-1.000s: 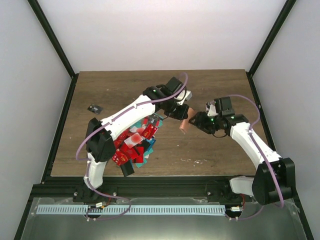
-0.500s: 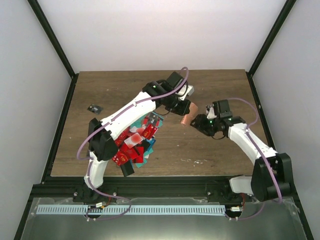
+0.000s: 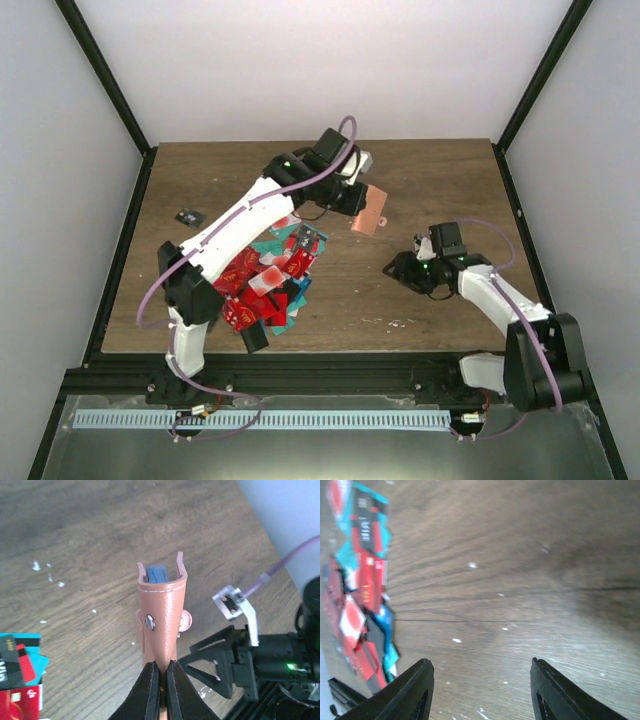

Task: Put the credit cards into the card holder
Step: Open the card holder at the center of the board, then pick up the credit card from the center of the board.

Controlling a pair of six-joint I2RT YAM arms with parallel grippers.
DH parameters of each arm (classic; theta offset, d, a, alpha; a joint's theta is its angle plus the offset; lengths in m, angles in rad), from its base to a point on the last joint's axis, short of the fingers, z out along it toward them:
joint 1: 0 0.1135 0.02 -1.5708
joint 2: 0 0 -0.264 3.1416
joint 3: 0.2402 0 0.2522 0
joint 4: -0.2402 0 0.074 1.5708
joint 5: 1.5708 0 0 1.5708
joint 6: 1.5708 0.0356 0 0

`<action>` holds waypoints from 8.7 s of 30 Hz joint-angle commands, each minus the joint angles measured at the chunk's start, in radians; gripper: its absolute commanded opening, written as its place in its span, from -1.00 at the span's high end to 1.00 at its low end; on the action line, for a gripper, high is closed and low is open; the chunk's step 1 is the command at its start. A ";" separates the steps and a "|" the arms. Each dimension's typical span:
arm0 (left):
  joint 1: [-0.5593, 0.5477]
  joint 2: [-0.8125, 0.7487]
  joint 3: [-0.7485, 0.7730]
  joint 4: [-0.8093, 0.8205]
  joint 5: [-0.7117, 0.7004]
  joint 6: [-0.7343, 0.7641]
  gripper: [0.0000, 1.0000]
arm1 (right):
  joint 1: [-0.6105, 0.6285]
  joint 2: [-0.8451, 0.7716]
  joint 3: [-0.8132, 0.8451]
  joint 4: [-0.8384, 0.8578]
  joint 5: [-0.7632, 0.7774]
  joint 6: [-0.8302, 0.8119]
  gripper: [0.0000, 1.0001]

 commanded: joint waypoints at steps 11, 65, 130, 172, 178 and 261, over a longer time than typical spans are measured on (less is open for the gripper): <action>0.041 -0.077 -0.020 0.033 0.043 -0.009 0.92 | -0.007 -0.313 0.028 0.304 -0.175 -0.023 -0.21; 0.039 -0.156 -0.242 0.196 0.213 -0.057 0.92 | -0.006 -0.164 0.152 0.218 -0.138 -0.030 0.99; -0.062 -0.036 -0.705 0.444 0.019 0.056 -0.03 | -0.005 -0.063 0.012 -0.140 -0.021 -0.043 0.99; -0.031 0.025 -0.869 0.578 0.193 -0.081 0.84 | 0.012 0.107 0.121 -0.016 -0.150 -0.101 0.38; -0.032 0.023 -0.866 0.573 0.190 -0.070 0.84 | 0.061 0.198 0.132 0.044 -0.219 -0.107 0.39; 0.483 -0.411 -1.203 0.290 0.097 0.025 0.92 | 0.474 0.894 0.828 0.159 -0.467 -0.091 0.00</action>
